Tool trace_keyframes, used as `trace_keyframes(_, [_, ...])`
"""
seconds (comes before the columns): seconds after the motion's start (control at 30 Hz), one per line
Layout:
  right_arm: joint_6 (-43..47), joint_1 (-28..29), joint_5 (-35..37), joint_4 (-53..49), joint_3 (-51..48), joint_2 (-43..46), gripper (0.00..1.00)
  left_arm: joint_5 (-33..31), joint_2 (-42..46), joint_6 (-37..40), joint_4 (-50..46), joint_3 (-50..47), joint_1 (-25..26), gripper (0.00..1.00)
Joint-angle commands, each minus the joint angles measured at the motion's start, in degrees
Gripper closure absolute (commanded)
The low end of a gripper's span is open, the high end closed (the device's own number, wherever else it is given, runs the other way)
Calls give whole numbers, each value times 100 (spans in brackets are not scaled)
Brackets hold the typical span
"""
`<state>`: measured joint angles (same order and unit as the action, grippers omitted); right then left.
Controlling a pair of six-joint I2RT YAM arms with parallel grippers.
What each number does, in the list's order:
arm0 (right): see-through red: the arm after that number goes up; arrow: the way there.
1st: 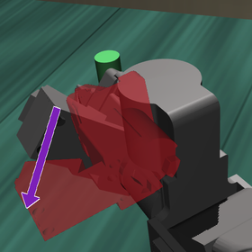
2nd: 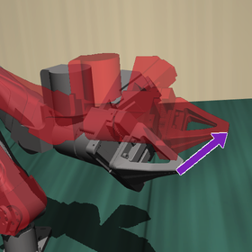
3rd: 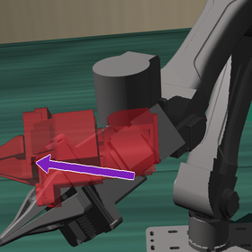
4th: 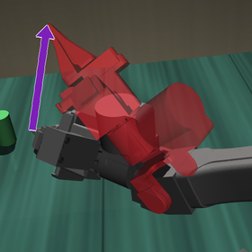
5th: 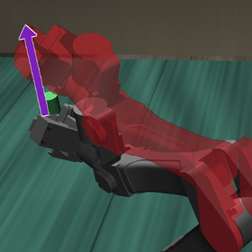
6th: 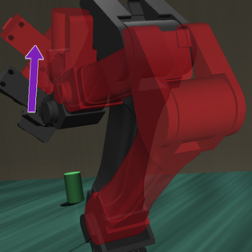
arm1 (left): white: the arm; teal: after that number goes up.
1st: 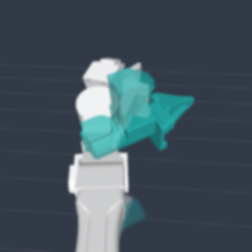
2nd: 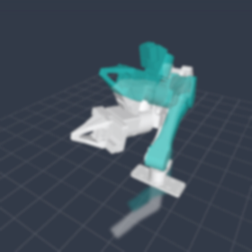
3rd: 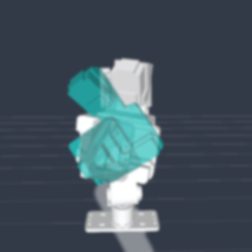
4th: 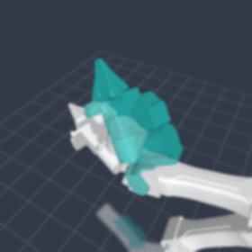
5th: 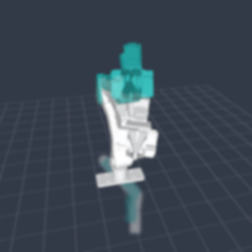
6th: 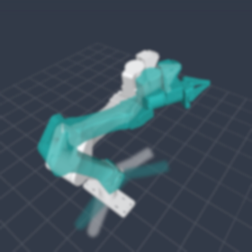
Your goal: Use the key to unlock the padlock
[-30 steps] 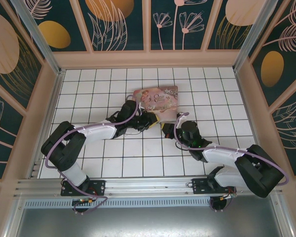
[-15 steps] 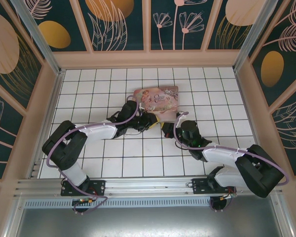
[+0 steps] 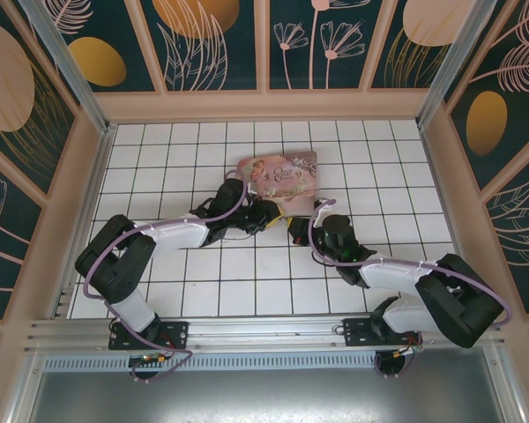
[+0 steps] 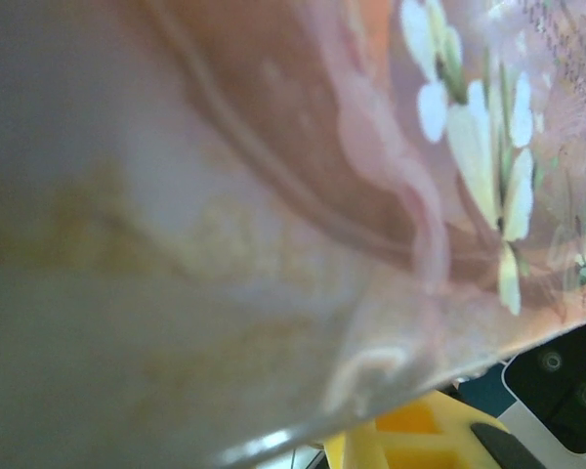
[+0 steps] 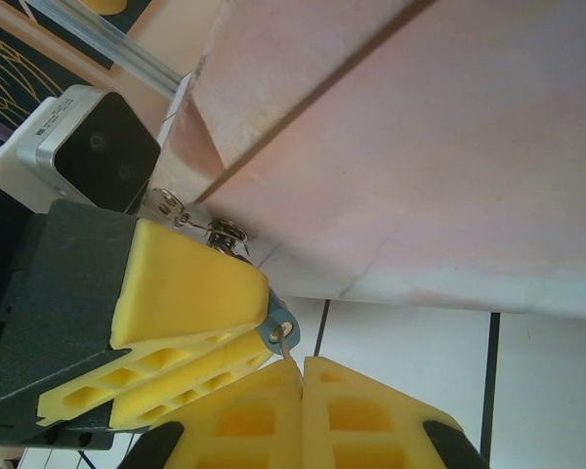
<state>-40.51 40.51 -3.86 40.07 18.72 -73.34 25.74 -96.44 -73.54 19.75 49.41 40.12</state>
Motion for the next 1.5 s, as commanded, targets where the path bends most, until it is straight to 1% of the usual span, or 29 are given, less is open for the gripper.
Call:
trace_keyframes(0.0, [125, 71, 25, 336, 101, -110, 100, 477, 73, -232, 640, 141, 52, 100])
trace_keyframes(0.4, [-8, 84, 94, 352, -61, -59, 100, 450, 99, -157, 558, 161, 47, 100])
trace_keyframes(0.73, [-54, 79, 269, -81, -97, 263, 100, 408, 101, -107, 479, 165, 44, 100])
trace_keyframes(1.0, [-82, 80, 367, -424, -43, 314, 100, 353, 91, -19, 375, 168, 37, 100])
trace_keyframes(1.47, [-41, 80, 308, -486, 21, 321, 100, 345, 74, 17, 347, 166, 17, 100])
